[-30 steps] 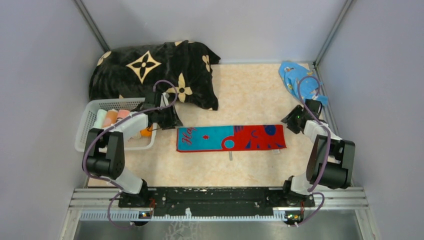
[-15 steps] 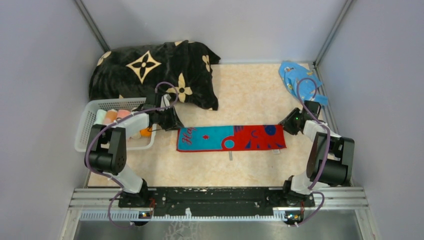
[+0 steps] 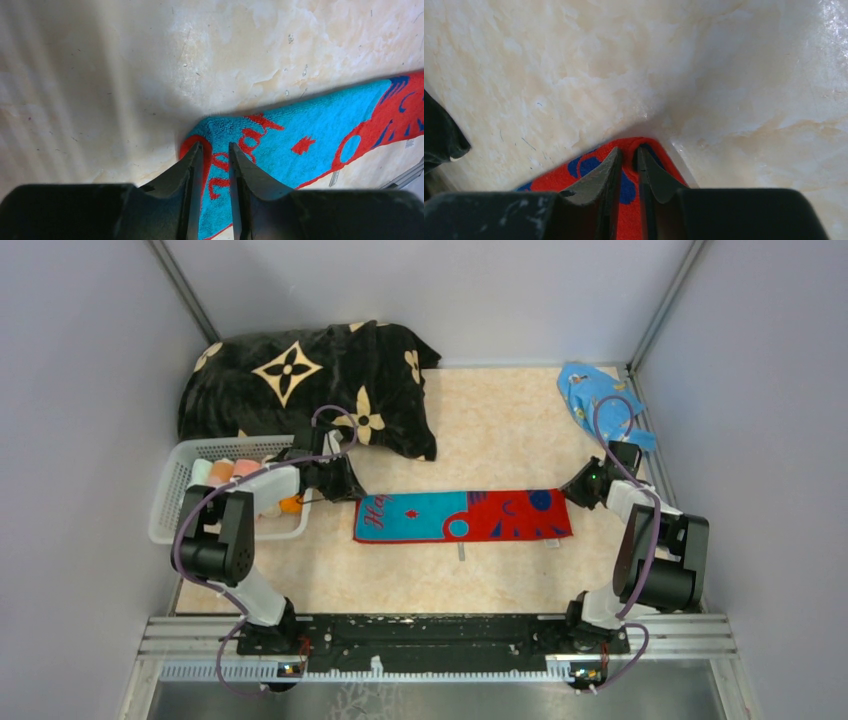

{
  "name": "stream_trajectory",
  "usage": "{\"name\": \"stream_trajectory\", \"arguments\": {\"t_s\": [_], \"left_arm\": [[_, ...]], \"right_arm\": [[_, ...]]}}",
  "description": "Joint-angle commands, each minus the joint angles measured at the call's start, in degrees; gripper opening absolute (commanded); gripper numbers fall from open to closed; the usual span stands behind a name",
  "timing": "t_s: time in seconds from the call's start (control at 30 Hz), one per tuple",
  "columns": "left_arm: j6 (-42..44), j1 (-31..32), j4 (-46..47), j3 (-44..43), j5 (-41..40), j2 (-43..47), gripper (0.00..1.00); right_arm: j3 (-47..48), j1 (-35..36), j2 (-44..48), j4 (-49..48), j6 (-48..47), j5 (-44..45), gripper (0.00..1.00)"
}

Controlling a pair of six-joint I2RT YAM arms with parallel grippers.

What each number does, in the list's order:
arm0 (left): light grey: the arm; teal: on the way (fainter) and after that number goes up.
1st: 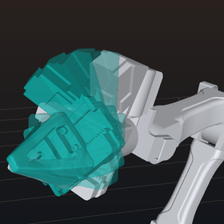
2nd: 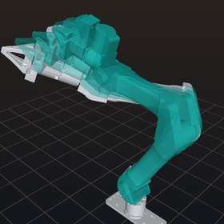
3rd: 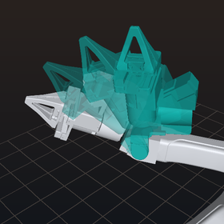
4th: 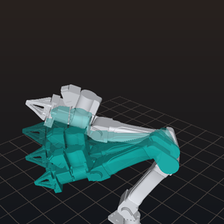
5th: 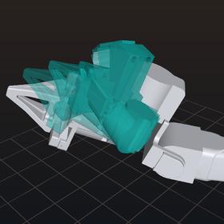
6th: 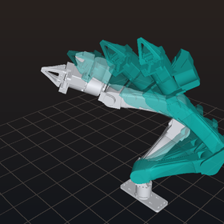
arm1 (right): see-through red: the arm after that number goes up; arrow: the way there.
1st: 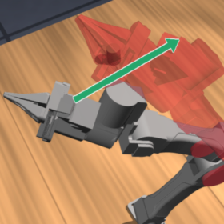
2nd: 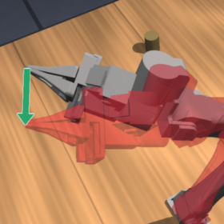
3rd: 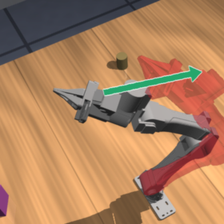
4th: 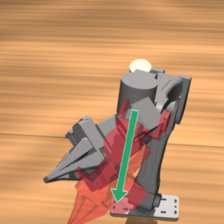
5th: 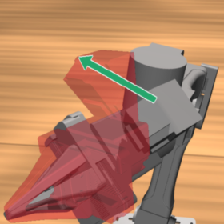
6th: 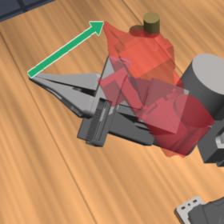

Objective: Roll the towels
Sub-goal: Fold the towel at the center of the board.

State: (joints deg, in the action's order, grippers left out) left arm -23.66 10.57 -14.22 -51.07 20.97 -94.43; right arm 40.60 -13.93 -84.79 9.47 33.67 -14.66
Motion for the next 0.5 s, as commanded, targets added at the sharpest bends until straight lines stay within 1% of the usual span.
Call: {"name": "stream_trajectory", "arguments": {"t_s": [0.0,0.03,0.07,0.2,0.27,0.37,0.47], "left_arm": [[0.3,-0.5,-0.5,-0.4,-1.9,-1.1,0.31],[0.3,-0.5,-0.4,-0.3,-1.7,-1.2,0.31],[0.3,-0.5,-0.3,-0.2,-1.5,-1.3,0.28],[0.1,-0.5,-0.1,-0.6,-1.7,-0.3,0.07],[0.2,-0.5,-0.7,-1.4,-2.9,0.2,0.01],[0.3,-0.7,-1.4,-2.9,-4.1,0.5,0.0],[0.2,-0.8,-1.2,-3.4,-4.7,0.2,0.0]], "right_arm": [[2.5,-0.1,0.2,-1.0,0.2,-0.1,0.17],[2.5,-0.1,0.2,-1.2,0.2,-0.1,0.17],[2.5,-0.1,0.1,-1.2,0.2,0.0,0.16],[3.6,-0.1,0.1,-0.4,0.4,0.8,0.09],[4.4,-0.1,0.5,0.5,0.4,2.0,0.05],[5.8,-0.1,0.4,1.4,0.6,3.1,0.01],[6.9,-0.1,-0.5,1.5,1.1,2.7,0.0]]}}
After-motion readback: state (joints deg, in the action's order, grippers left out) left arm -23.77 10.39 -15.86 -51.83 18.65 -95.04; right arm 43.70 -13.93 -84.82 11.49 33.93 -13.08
